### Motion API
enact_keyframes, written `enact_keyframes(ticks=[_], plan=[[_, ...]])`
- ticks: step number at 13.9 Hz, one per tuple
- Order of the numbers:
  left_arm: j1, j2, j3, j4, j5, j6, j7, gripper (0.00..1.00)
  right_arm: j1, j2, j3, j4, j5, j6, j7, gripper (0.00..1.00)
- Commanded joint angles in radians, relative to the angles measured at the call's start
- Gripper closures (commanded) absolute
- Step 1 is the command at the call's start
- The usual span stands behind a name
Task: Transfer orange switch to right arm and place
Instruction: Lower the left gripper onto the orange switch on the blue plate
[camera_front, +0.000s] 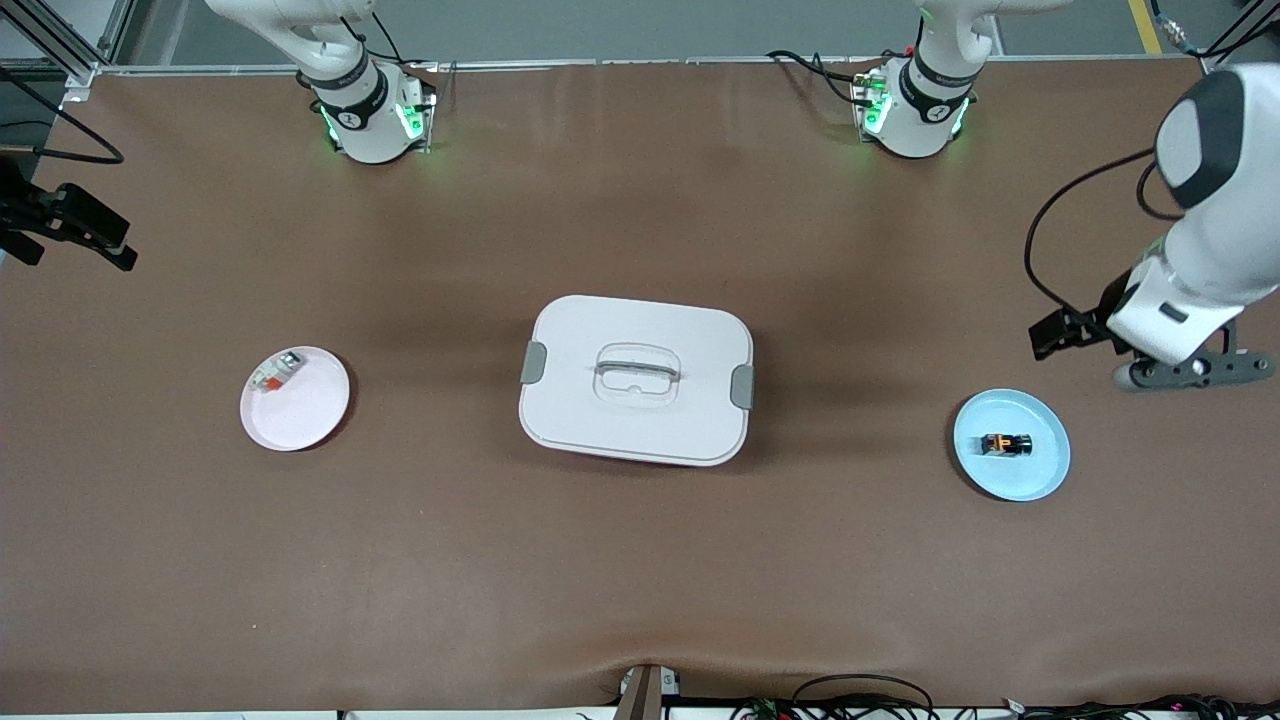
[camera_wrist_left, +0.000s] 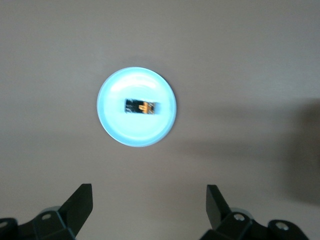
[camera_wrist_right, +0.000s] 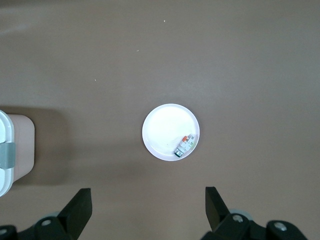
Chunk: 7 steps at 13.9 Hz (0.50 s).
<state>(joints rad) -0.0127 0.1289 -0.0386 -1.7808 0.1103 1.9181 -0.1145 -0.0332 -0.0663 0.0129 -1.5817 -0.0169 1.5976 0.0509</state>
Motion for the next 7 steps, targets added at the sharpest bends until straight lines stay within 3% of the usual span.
enact_keyframes(ticks=[1,4,7], plan=[[0.011,0.079,-0.003,0.009,0.066,0.076,0.048,0.0,-0.013,0.008,0.004,0.016,0.031,-0.004,-0.003,0.0],[0.051,0.178,-0.006,0.006,0.066,0.206,0.139,0.0,-0.014,0.011,0.004,0.011,0.04,-0.004,-0.002,0.0],[0.076,0.247,-0.007,-0.02,0.055,0.315,0.173,0.0,-0.071,0.037,0.002,0.009,0.144,-0.011,-0.02,0.0]])
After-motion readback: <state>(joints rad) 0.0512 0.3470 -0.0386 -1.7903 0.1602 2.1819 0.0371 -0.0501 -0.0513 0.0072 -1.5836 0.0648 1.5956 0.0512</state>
